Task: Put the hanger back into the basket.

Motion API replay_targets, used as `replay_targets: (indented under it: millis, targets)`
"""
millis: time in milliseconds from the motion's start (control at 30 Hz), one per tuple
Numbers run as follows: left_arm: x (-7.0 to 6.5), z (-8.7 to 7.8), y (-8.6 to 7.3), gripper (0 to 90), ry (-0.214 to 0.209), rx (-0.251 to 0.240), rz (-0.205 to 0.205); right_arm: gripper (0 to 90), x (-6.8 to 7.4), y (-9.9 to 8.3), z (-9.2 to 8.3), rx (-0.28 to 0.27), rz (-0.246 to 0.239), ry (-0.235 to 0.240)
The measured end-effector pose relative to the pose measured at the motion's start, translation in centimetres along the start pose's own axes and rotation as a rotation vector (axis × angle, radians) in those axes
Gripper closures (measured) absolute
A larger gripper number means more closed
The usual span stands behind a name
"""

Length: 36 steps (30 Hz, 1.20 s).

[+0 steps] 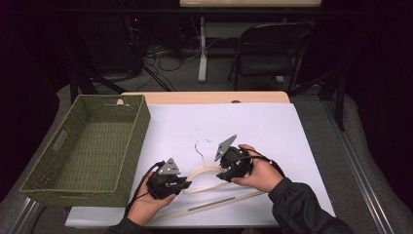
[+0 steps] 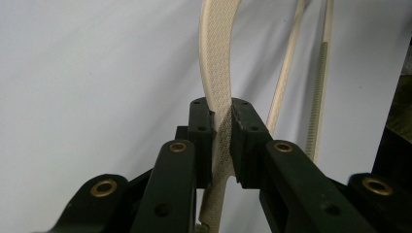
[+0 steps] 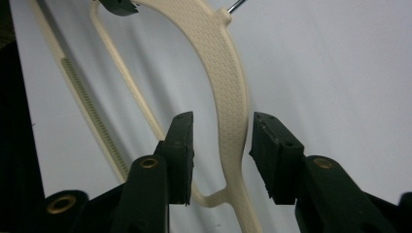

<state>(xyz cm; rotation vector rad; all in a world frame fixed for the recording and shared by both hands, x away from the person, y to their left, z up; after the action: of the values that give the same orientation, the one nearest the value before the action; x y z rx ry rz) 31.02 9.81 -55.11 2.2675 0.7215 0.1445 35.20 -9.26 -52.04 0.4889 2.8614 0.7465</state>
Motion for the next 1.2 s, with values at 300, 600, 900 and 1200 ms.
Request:
replay_targets:
  millis: [300,600,900,1200]
  targets:
    - [0.1,0.1,0.0,80.1,-0.007,0.006,-0.002,74.6,-0.1,0.5,0.9,0.007,-0.019,-0.019]
    - [0.3,-0.8,0.5,59.8,-0.073,0.022,-0.015,75.5,0.1,0.3,0.5,-0.007,-0.077,-0.031]
    - [0.6,-0.4,-0.2,53.7,-0.158,0.139,-0.034,75.7,0.5,0.3,0.0,-0.020,-0.101,-0.046]
    - [0.3,0.4,-0.7,64.8,-0.253,0.189,-0.030,75.8,0.8,0.2,-0.2,-0.027,-0.110,-0.050]
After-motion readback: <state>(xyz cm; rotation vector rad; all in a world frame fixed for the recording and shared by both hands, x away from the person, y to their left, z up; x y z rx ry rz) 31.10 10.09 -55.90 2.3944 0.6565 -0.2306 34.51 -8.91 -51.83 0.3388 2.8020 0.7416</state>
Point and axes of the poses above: each handheld gripper's, and its own axes: z roughly forward along the jaws, y roughly out of its top, x roughly to its left, the point moved 5 cm from there along z, roughly forward along the jaws
